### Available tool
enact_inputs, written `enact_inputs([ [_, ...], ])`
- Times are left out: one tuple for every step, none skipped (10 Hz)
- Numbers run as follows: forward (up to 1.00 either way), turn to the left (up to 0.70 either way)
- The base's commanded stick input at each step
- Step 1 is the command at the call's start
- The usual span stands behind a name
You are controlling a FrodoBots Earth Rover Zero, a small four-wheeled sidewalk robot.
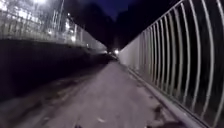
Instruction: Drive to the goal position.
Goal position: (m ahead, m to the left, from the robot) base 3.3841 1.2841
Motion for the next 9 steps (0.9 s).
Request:
enact_inputs([
  [0.3, 0.26],
  [0.3, 0.66],
  [0.3, 0.76],
  [0.3, 0.76],
  [0.3, 0.71],
  [0.3, 0.63],
  [0.3, 0.51],
  [0.3, 0.32],
  [0.3, 0.13],
])
